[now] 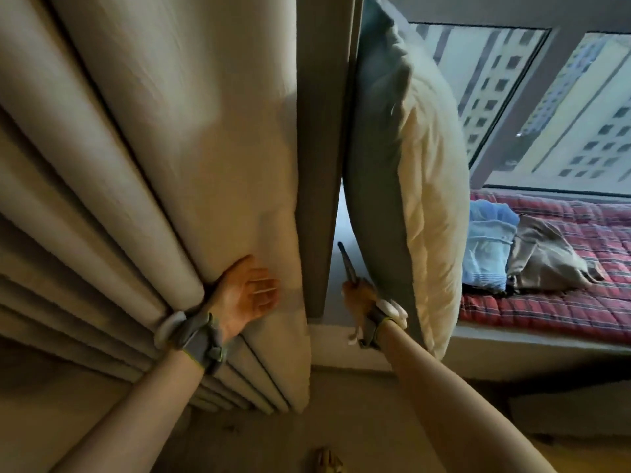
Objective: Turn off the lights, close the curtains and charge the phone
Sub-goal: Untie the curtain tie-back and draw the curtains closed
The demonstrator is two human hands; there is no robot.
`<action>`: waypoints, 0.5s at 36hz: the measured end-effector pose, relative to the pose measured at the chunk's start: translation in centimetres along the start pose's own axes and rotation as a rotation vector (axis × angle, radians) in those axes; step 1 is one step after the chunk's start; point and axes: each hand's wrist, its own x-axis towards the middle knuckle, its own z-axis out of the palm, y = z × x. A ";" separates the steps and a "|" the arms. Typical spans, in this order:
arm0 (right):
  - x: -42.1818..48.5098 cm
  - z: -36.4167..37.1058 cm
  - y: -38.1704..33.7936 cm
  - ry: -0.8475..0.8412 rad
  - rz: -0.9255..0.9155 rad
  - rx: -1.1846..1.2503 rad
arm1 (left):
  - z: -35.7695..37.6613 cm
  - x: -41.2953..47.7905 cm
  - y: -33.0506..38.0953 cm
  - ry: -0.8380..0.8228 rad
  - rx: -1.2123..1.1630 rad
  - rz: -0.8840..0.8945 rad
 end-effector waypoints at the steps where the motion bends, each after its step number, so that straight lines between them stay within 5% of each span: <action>1: 0.7 0.1 0.1 0.040 -0.008 -0.004 | 0.2 -0.5 0.1 -0.002 0.010 0.010; 11: 9.3 4.7 -0.8 0.172 -0.163 -0.060 | -1.9 2.9 -0.4 -0.004 0.050 0.132; 18: 12.0 6.2 3.7 0.130 -0.032 -0.259 | -3.4 3.6 -0.9 -0.037 0.065 0.246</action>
